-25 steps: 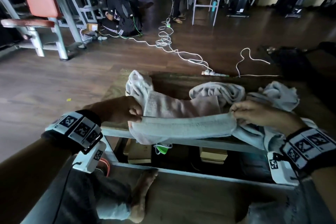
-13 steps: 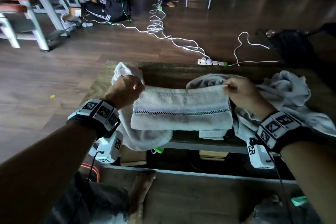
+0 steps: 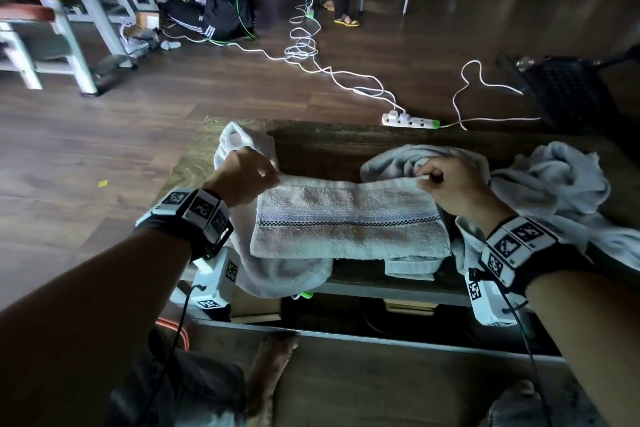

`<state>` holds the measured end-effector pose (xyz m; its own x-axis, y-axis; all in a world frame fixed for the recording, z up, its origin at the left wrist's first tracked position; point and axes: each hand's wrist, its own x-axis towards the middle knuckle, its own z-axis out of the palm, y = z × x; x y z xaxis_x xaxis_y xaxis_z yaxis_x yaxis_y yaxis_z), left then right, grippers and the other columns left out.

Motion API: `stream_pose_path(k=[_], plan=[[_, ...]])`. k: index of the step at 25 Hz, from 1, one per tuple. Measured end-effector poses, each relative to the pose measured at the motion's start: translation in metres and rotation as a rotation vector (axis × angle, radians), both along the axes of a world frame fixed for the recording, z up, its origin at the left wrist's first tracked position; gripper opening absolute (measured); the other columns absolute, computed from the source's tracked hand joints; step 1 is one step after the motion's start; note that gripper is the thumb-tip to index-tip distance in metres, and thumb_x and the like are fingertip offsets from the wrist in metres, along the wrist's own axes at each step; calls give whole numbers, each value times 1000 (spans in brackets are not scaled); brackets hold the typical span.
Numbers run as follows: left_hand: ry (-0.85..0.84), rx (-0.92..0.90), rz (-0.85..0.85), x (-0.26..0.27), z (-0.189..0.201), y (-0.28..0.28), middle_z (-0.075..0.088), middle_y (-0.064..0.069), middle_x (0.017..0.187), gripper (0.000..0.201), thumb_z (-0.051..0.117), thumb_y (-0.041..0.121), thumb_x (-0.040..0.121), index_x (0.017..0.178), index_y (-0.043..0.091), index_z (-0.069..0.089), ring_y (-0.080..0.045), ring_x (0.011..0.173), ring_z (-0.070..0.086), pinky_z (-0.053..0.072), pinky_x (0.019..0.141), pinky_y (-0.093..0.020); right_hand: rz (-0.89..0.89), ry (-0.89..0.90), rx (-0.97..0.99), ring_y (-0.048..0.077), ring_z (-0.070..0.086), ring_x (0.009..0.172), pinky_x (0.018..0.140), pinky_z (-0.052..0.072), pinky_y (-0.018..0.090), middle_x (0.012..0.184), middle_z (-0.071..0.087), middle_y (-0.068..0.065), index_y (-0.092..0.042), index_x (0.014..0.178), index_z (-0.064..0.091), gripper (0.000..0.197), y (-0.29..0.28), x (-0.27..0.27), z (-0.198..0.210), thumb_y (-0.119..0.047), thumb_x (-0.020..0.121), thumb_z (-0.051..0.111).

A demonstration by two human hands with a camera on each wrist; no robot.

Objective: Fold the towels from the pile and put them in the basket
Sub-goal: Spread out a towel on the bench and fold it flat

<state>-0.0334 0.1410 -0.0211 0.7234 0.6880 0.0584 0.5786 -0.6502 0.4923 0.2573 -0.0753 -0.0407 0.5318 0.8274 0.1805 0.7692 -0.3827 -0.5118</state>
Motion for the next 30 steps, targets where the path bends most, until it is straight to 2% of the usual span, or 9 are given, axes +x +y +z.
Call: stream_pose_path(k=[2,7,10,12,15,19,22,26,30], plan=[[-54,-5,-4,-5,12,1,72,-6,81,13,78,14,79,90,7,77,-20,74,69,54,70,-27,-25,63,35,20,65,86,79,45,25,90,72,4,-11,92,74,8,-5,5,5,-9,84,74],[-220,-17,-108,-26,49,-7,68,17,67,15,84,6,71,82,11,75,5,59,62,51,61,-15,100,192,209,20,66,85,82,51,35,88,69,-1,-28,84,61,27,-38,14,36,-1,87,69],[-261,-58,-100,-35,61,-15,72,6,72,27,86,8,68,87,21,72,-9,66,67,56,65,-25,185,196,189,17,66,84,83,50,32,88,68,-1,-26,86,59,29,-59,7,55,2,87,68],[-236,19,-117,-36,66,-24,73,-3,77,28,86,9,68,94,14,75,-1,63,64,55,65,-19,200,206,196,13,65,84,84,49,30,88,68,-2,-27,86,59,30,-72,2,63,1,86,70],[-207,103,-142,-36,71,-39,67,12,73,26,87,8,67,91,7,77,14,59,58,44,58,-1,193,160,223,9,65,93,89,49,26,97,69,-6,-27,94,64,30,-88,-6,65,0,84,72],[-233,79,-132,-42,69,-50,64,18,71,25,89,9,64,85,13,76,12,59,59,44,59,-2,142,63,142,11,67,95,91,53,32,101,70,-6,-18,107,72,28,-101,-12,65,-3,83,73],[-241,102,-136,-44,69,-58,65,16,70,24,89,7,63,83,12,75,12,60,59,43,58,-1,166,-3,107,14,67,89,88,54,39,96,70,-3,-19,97,75,25,-102,-18,70,-1,80,74],[-265,97,-146,-50,69,-62,61,20,71,23,86,-1,64,83,4,75,18,62,58,41,58,1,117,76,165,14,70,79,78,56,34,83,73,-5,-22,81,71,23,-102,-23,82,-1,76,80],[-251,29,-136,-50,69,-54,67,19,70,24,87,-1,63,77,11,72,10,63,64,46,63,-1,30,153,173,15,66,67,69,53,33,76,72,3,-18,74,70,23,-97,-21,90,-4,68,88]])
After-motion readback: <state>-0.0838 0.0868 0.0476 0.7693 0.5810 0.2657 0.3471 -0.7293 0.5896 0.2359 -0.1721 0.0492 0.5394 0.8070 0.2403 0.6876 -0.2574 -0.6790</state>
